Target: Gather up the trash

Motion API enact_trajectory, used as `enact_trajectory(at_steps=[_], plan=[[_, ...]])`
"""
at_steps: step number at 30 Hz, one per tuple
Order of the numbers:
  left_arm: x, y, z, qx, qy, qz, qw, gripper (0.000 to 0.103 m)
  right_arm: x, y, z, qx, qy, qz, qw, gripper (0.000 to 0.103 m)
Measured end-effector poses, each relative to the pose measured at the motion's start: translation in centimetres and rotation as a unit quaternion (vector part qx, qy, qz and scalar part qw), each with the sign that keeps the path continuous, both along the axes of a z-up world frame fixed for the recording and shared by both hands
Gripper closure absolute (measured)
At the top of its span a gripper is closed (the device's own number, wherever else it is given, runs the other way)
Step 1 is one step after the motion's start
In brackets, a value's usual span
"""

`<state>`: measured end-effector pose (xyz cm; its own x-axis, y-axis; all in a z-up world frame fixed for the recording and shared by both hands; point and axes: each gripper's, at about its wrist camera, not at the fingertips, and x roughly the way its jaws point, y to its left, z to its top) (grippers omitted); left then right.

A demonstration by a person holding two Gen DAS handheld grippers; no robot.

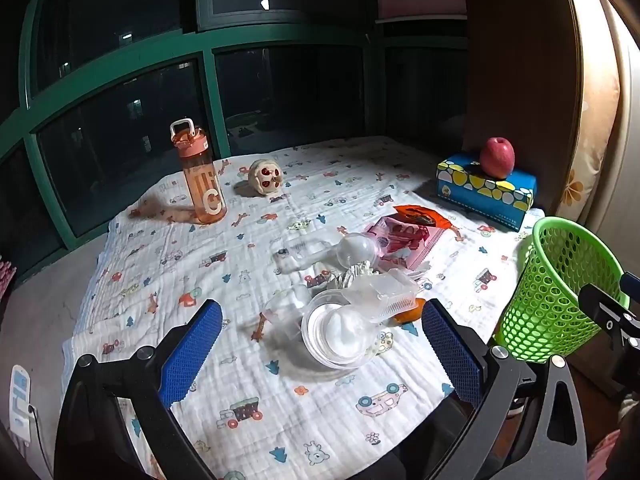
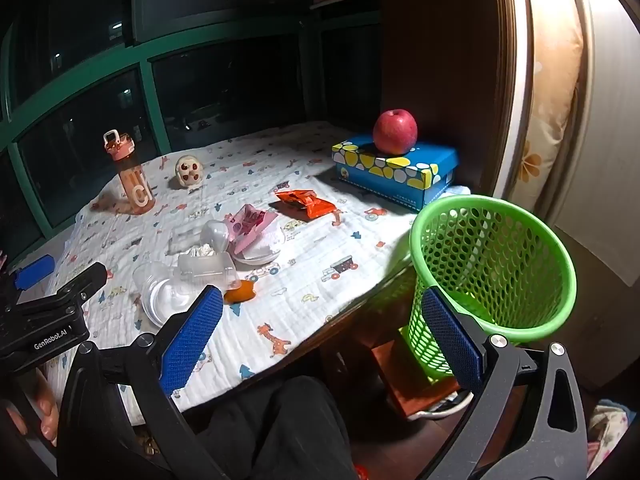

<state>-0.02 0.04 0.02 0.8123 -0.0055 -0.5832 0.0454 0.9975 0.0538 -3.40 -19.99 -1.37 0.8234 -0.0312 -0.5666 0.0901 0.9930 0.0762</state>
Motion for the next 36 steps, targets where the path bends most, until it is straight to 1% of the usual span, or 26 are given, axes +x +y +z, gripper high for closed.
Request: enact_trajectory(at_steps=[2,8,9,13,36], plan=[[0.00,-0.16,0.00,0.009,0.002,-0.001,1.0000,0.006,0.01,0.02,-0.03,-0.002,0.001,-0.002,1.000,0.005],[0.28,-0.18,-0.04,0.005,0.004,-0.004,1.0000,0.006,0.03,-0.04,0.00,0.001,0.003,0.000,1.000,0.005],[-0.21,0.46,-0.24,0.005,0.003,-0.003,1.0000,0.006,0.10,-0.20,0.17,0.000,0.003,0.000,1.000,0.005],[-0.16,-0.07,-0.28,0.005,0.002,-0.001,1.0000,0.006,-0.06,-0.02,0.00,0.000,0.003,-0.001,1.000,0.005],[-0.07,-0.12,-0.15,0.006,0.002,0.001,1.0000,0.006,0.28,-0.08,-0.30,0.001,0.008,-0.001,1.000,0.005]])
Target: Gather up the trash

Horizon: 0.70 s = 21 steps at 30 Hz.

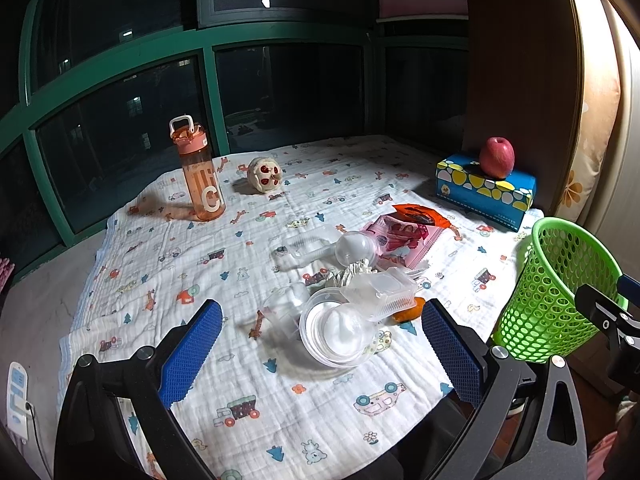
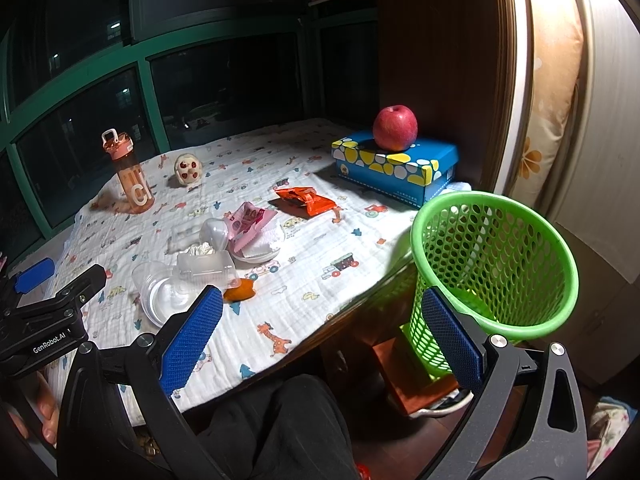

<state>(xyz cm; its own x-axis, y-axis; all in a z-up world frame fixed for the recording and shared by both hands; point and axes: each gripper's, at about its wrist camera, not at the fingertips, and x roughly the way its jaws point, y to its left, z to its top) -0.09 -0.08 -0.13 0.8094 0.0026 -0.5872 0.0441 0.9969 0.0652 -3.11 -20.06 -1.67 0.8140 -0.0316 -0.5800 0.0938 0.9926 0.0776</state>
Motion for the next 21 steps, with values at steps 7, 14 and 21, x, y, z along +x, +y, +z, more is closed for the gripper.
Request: enact_trajectory(at_steps=[7,14,21], plan=[[0.08,0.02,-0.10,-0.001,0.001,0.000,1.0000,0.006,0.16,0.04,-0.08,0.001,0.002,0.000,1.000,0.005],[0.11,-0.02,-0.12,0.000,0.002,0.000,1.0000,0.006,0.19,0.05,-0.21,0.001,0.003,0.000,1.000,0.005],[0.39,-0.15,-0.40,0.000,0.005,0.000,1.0000,0.006,0.33,-0.10,-0.48,0.002,0.006,-0.002,1.000,0.005]])
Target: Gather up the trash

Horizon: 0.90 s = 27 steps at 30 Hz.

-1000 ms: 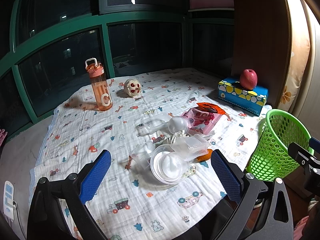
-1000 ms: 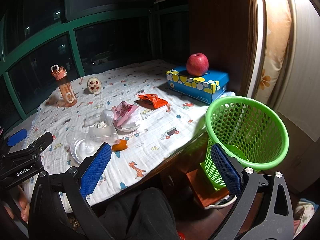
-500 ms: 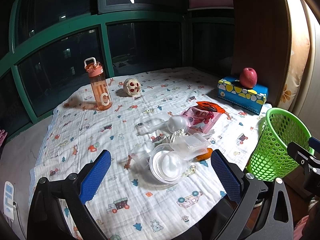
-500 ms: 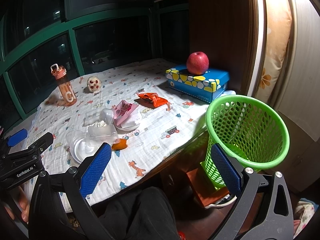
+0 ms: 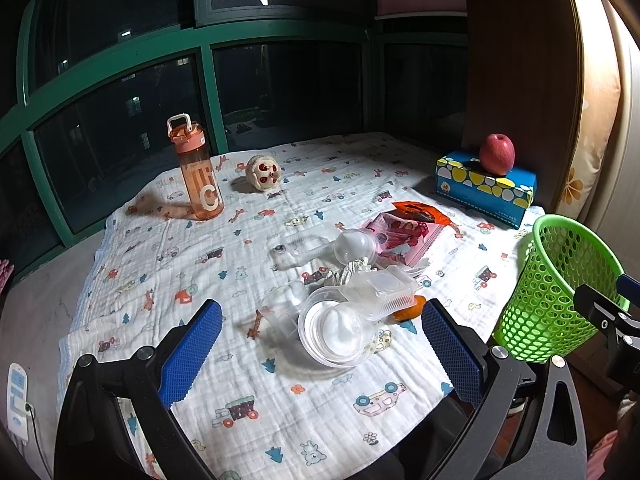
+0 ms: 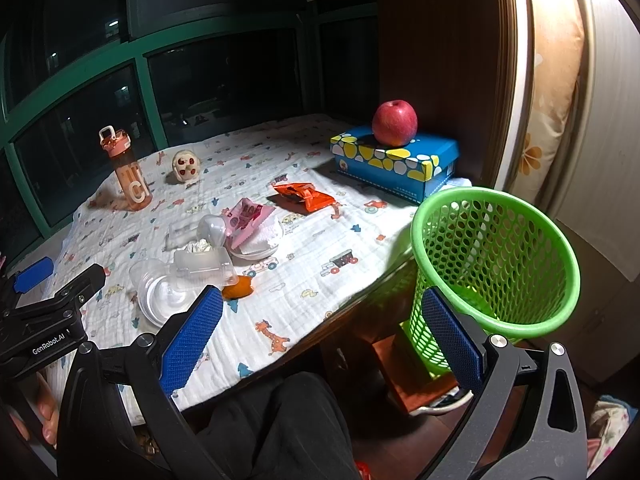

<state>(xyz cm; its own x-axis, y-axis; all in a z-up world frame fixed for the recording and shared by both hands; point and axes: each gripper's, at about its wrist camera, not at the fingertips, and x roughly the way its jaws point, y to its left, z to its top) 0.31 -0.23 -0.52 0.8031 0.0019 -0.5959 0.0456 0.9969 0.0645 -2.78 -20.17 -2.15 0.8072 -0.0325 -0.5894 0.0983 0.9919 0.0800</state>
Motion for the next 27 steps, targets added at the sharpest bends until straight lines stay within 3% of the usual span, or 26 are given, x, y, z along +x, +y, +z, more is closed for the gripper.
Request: enact_trajectory(at_steps=[27], plan=[[2.4,1.8,-1.2,0.002,0.021,0.026,0.9995,0.006,2.5,0.9,-0.4,-0.016,0.008,0.026,0.999,0.005]])
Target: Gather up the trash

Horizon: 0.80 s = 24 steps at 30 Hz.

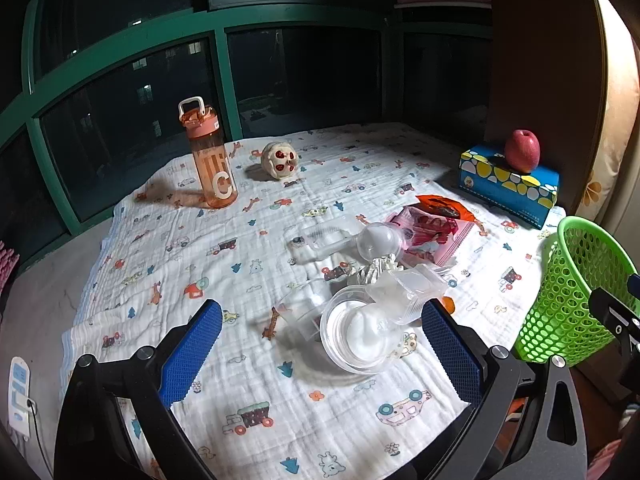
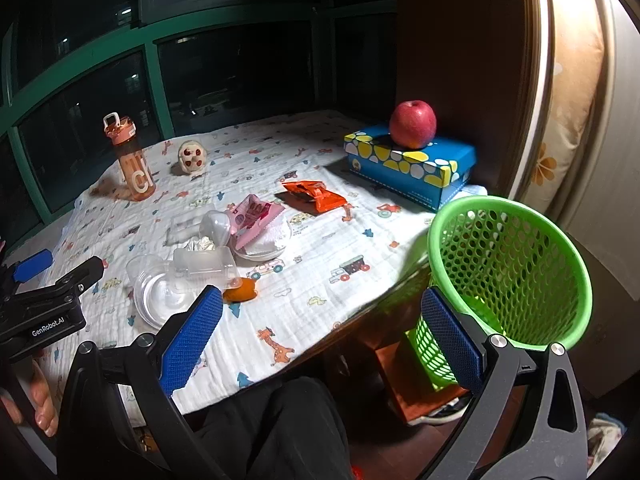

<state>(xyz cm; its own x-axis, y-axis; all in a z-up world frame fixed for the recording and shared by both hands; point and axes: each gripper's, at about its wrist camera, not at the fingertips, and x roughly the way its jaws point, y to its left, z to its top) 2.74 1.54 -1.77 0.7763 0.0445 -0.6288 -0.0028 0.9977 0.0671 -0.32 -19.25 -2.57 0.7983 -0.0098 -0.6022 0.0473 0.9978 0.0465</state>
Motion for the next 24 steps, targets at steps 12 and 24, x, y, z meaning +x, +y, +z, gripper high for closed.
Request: enact_trajectory(at_steps=[12,24], plan=[[2.0,2.1,-0.2,-0.001,0.004,0.004,1.0000,0.006,2.4,1.3,-0.3,-0.007,0.010,0.038,0.999,0.005],[3.5,4.8,-1.3,-0.007,0.020,0.019,0.9996,0.006,5.7,3.6,-1.9,0.018,0.041,0.108,0.993,0.005]])
